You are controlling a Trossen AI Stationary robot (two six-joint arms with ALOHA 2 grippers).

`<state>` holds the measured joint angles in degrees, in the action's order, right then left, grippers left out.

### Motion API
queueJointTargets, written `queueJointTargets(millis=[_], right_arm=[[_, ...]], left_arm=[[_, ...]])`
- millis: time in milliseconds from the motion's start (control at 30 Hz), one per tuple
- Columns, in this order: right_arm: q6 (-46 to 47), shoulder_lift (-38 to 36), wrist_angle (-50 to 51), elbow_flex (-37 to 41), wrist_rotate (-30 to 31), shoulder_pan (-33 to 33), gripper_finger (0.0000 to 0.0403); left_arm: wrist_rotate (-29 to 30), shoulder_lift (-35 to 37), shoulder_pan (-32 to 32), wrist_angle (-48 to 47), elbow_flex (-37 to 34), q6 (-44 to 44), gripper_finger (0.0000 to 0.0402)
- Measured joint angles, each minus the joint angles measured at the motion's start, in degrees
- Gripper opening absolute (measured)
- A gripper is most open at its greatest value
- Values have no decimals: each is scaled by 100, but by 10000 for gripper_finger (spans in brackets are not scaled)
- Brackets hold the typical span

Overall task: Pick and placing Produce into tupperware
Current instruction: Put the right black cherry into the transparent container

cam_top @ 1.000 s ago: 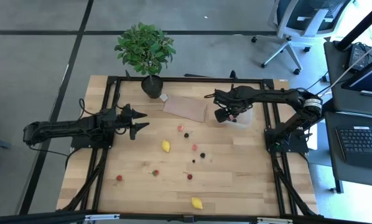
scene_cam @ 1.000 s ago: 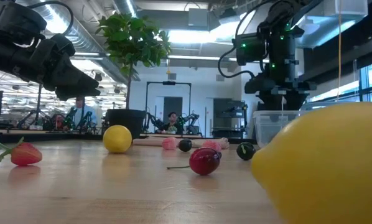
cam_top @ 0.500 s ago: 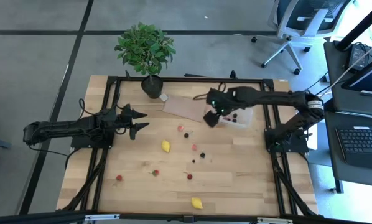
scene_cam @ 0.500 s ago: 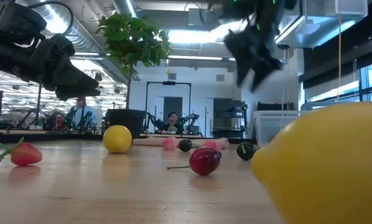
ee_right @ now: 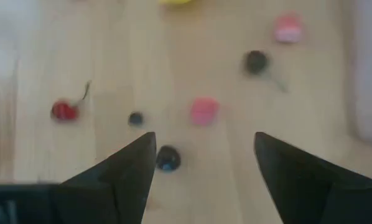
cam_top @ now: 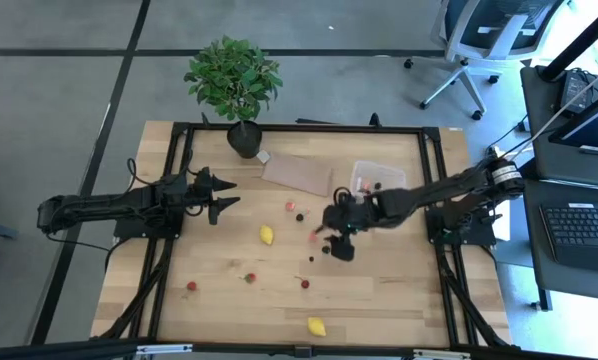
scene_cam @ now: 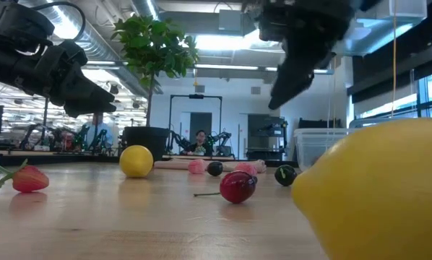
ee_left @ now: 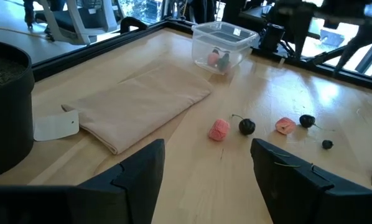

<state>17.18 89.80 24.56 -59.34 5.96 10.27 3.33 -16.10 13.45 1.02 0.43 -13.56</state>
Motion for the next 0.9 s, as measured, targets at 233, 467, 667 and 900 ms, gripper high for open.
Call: queueJointTargets(millis=[233,467,667,900], right_arm=[[-243,2,-1579,846,-4,158,272],[-425,4,-1806,1168,-6,175,272],[-1096,4,-1797,1192,-13,182,272],[-1194,100,-1887,1192,-38,180,272]], left_arm=[[0,0,0,-2,0,0,231],[-1,-1,1,-2,0,2,231],[0,-2,2,0,0,11,231],[0,-2,0,-2,0,16,231]])
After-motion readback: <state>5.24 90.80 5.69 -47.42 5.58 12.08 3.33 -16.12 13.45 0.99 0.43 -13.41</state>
